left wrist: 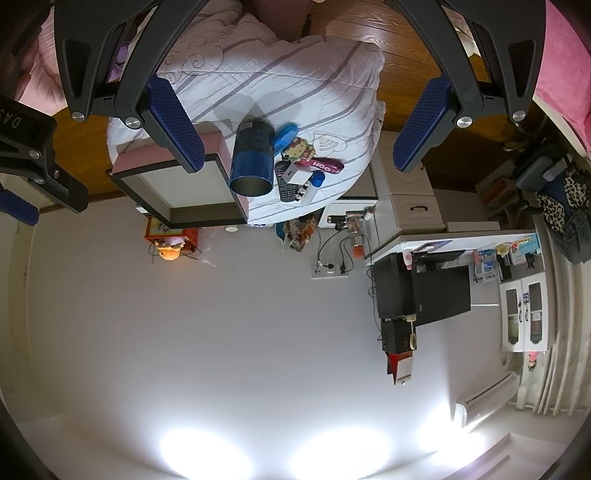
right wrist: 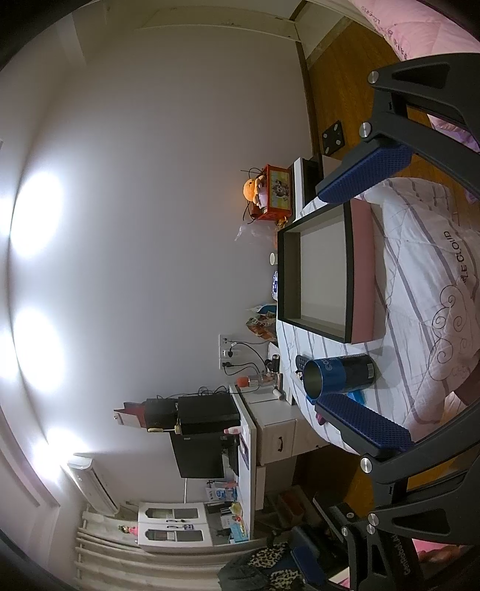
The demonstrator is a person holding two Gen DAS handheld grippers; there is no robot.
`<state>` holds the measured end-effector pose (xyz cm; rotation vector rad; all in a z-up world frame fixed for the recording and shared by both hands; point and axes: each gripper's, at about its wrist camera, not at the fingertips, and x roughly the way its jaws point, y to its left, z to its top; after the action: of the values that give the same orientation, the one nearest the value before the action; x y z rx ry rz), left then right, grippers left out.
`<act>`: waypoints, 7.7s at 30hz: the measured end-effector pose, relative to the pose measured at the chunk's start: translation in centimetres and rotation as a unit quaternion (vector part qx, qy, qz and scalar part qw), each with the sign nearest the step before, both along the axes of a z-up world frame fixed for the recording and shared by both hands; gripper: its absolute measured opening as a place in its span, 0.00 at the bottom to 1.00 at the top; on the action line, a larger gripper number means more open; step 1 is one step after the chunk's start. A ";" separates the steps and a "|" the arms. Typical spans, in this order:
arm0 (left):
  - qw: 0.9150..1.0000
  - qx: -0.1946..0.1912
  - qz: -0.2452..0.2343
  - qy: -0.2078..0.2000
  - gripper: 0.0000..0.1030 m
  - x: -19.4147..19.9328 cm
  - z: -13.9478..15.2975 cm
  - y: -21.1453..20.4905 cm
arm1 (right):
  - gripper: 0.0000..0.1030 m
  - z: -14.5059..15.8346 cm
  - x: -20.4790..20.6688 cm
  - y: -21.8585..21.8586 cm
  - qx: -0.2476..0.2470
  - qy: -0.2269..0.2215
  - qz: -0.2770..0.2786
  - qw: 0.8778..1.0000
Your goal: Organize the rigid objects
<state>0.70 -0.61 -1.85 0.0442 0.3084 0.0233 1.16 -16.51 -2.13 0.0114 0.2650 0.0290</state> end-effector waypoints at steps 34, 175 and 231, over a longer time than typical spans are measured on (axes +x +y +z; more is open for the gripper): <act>1.000 -0.003 -0.016 -0.019 1.00 -0.1 0.5 -0.5 | 1.00 0.3 0.1 -0.2 -0.006 0.000 -0.001 1.000; 0.980 -0.027 -0.129 0.149 0.65 22.1 -4.4 -6.1 | 0.12 -12.2 25.1 -14.3 -0.020 0.334 0.040 0.942; 0.994 -0.030 -0.076 0.078 1.00 19.2 -3.6 0.8 | 0.14 -12.5 23.4 -12.9 -0.014 0.342 0.032 0.939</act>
<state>19.94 0.22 -5.49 0.0101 0.4605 -0.1404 24.53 -29.43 -14.58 -0.0162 0.9641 0.0872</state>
